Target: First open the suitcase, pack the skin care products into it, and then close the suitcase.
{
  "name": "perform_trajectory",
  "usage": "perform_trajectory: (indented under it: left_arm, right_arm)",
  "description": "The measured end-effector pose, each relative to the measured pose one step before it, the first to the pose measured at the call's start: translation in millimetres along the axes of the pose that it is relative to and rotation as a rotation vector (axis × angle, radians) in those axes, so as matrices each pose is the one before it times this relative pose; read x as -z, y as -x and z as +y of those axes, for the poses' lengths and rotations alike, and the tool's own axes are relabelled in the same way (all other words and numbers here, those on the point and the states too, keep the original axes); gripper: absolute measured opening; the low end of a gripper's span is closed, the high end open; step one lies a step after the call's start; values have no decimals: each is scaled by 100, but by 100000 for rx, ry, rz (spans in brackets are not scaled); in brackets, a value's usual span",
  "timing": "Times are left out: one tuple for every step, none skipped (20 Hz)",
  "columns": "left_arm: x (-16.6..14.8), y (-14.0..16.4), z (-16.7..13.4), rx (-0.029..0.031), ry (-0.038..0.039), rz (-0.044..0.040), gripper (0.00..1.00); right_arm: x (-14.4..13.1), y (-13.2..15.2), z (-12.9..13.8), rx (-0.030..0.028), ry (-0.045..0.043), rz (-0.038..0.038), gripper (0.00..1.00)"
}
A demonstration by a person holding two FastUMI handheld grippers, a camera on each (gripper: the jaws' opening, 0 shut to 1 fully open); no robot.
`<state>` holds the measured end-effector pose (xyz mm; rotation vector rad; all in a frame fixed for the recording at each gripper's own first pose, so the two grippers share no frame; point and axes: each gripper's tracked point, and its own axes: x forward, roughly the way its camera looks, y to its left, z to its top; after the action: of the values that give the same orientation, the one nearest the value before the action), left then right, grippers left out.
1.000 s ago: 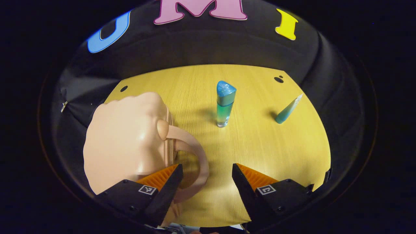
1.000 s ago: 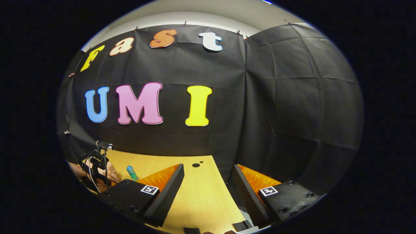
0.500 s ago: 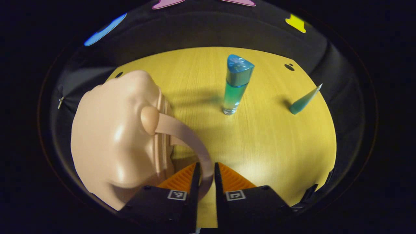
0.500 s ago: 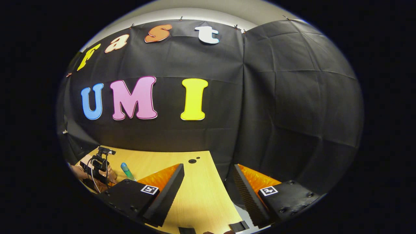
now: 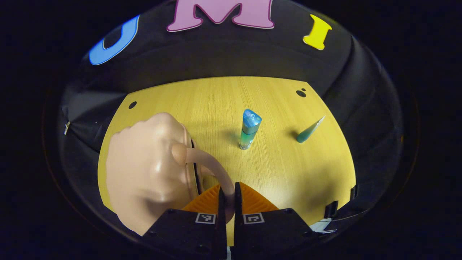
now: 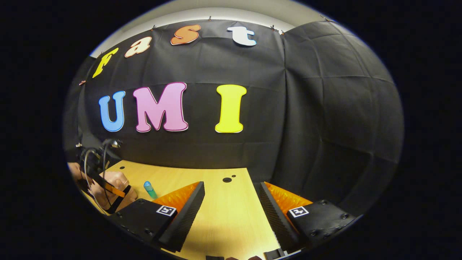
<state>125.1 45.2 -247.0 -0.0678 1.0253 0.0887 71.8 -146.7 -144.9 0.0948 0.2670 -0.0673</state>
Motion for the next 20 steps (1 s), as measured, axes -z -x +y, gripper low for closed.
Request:
perform_trajectory:
  left_arm:
    - [-485, 1927, 976, 787, 1318, -1279, 13]
    - [-789, 2187, 1254, 1062, 1750, -1955, 14]
    - [-851, 2062, 1141, 1012, 2138, -2353, 13]
    - [-867, 1959, 1286, 963, 1757, -2174, 13]
    - [-852, 2495, 1614, 360, 2021, -2705, 13]
    - [-784, 1768, 1904, 770, 1633, -2831, 13]
    - [-883, 1841, 1870, 387, 1758, -2381, 12]
    - [-834, 1348, 2077, 666, 1470, -2337, 12]
    - [-1200, 1655, 2964, 221, 2199, -3343, 12]
    - [-654, 1060, 2390, -44, 2378, -1796, 12]
    - [-776, 1055, 2404, -304, 1433, -2208, 12]
    - [-471, 750, 2591, -488, 138, -1449, 12]
    - [-394, 559, 2532, -242, -418, -696, 12]
    - [-142, 380, 2589, -620, -466, 332, 12]
    - [-214, 192, 2889, -2272, -175, 220, 12]
    - [-182, -393, 3112, -3019, -424, 104, 12]
    - [4, -538, 3083, -2813, 61, 732, 12]
    - [-68, -815, 2911, -2549, 1209, 619, 12]
    - [453, -1356, 2644, -2298, 1792, 1020, 11]
    - [327, -1489, 2598, -1775, 1886, 1047, 11]
  right_arm:
    - [-134, -400, 696, -2021, -12, -440, 96]
    - [-52, -585, 770, -2269, 451, -389, 96]
    - [104, -709, 911, -2530, 824, 247, 96]
    - [26, -755, 1054, -2254, 1392, 456, 96]
    - [-166, -649, 867, -1425, 1128, 46, 96]
    - [-567, -528, 1182, -1368, 406, -568, 97]
    - [-799, -345, 1388, -1036, -623, -1201, 97]
    - [-677, -459, 1375, -547, -1114, -1398, 97]
    - [-383, -306, 1407, -14, -726, -916, 97]
    - [-317, -381, 2016, -699, -640, -394, 97]
    - [-411, -307, 1520, -267, -688, -885, 97]
    - [-295, -364, 1268, -524, 168, -736, 97]
    - [62, -372, 1296, -345, -57, 996, 97]
    - [34, -311, 962, -60, 122, 353, 96]
    - [-240, -184, 1023, -61, -171, -280, 97]
    - [-213, -153, 933, 243, 326, -222, 97]
    - [-2, -117, 763, 532, 843, 182, 97]
    - [134, -307, 702, 520, 1060, 390, 97]
    - [135, -175, 676, 525, 915, 559, 97]
    - [169, 3, 761, -15, 797, 840, 97]
